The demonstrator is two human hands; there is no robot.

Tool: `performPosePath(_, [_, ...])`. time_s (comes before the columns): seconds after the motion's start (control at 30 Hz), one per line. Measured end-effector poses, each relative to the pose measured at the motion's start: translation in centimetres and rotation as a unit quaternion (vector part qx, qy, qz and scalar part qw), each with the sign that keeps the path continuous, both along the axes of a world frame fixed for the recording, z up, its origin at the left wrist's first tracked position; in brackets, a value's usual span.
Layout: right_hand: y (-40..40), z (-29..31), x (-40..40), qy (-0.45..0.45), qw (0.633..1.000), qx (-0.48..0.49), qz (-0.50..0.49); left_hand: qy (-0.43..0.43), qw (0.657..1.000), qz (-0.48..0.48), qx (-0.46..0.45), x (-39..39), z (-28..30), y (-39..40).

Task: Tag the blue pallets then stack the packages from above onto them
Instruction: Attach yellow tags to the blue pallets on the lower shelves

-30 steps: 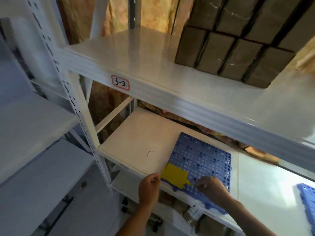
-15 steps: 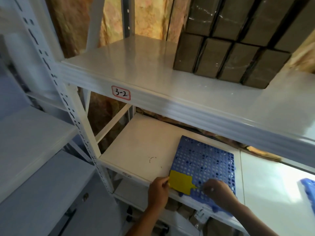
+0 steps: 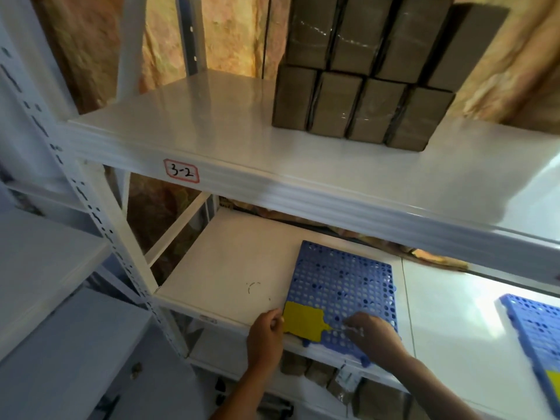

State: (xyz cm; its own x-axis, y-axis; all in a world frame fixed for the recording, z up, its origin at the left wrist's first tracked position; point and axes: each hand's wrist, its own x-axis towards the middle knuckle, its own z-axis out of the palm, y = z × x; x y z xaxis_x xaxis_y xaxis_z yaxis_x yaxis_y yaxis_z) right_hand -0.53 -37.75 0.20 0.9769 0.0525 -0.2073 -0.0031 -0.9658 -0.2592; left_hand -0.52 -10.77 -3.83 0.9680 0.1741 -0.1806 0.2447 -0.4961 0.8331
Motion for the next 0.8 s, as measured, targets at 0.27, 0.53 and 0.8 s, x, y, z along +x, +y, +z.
performPosePath(0.27, [0.6, 1.0, -5.0, -0.002, 0.994, 0.023, -0.102, 0.038, 0.994, -0.092, 0.043, -0.3, 1.7, 1.4])
performPosePath(0.53, [7.2, 14.2, -6.4, -0.160, 0.984, 0.073, -0.034, -0.049, 0.956, -0.224, 0.181, -2.6, 16.8, 2.0])
performPosePath(0.8, [15.9, 28.3, -9.8, -0.120, 0.981, 0.132, 0.078, -0.117, 0.966, -0.184, 0.137, -9.1, 33.4, 3.2])
